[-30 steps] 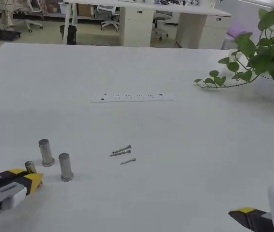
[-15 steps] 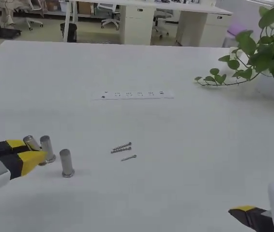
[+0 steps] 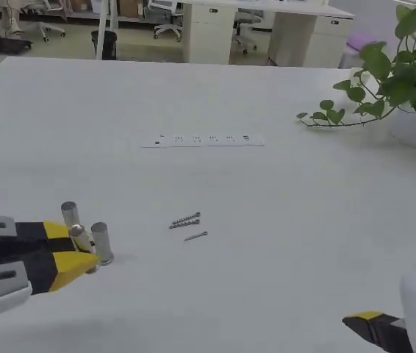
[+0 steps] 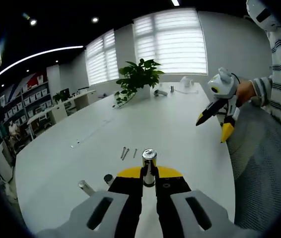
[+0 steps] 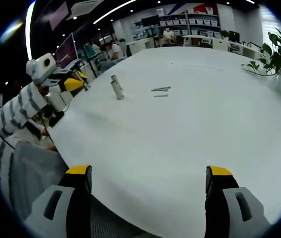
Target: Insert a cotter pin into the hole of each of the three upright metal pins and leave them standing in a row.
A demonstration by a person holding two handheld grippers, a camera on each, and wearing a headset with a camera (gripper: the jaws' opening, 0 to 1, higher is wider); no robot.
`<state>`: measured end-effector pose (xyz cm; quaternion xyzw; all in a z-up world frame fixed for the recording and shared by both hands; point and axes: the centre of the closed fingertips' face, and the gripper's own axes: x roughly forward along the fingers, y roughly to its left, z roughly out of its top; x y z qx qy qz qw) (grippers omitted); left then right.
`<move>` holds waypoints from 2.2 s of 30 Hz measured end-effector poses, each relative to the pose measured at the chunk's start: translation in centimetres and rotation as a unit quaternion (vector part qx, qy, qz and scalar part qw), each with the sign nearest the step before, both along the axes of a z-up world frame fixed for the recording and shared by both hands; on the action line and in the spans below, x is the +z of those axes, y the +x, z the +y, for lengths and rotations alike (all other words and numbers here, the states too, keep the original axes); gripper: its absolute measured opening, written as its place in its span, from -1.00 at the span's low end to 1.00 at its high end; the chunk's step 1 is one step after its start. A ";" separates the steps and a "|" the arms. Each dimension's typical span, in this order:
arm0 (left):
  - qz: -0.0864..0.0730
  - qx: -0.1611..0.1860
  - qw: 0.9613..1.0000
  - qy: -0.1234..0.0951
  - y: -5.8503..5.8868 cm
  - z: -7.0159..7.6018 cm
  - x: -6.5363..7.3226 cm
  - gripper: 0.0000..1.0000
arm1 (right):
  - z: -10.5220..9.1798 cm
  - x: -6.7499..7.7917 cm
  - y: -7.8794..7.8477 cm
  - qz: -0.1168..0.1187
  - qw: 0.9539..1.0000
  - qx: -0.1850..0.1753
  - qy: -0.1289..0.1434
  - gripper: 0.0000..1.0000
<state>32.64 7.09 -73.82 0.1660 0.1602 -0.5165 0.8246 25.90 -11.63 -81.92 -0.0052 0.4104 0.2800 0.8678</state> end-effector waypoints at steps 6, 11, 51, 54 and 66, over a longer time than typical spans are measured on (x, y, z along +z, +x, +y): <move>0.016 -0.029 0.999 0.003 -1.4 -1.5 -1.2 -0.86 | 0.1 0.0 0.0 0.001 1.000 0.002 0.000 0.92; 0.034 -0.042 0.998 0.007 -2.1 -2.2 -2.8 -0.86 | 0.3 -0.1 0.0 0.002 1.000 0.006 0.000 0.92; 0.073 -0.016 0.997 0.033 -2.9 -2.2 -10.3 -0.86 | 0.6 -0.6 -0.2 0.016 1.000 0.011 0.001 0.91; 0.072 -0.011 0.997 0.028 -2.8 -2.1 -10.3 -0.86 | 0.7 -0.7 -0.3 0.018 1.000 0.013 0.003 0.91; 0.100 0.017 0.995 0.010 -2.8 -2.2 -10.6 -0.85 | 1.1 -0.7 -0.1 0.016 1.000 0.015 0.002 0.91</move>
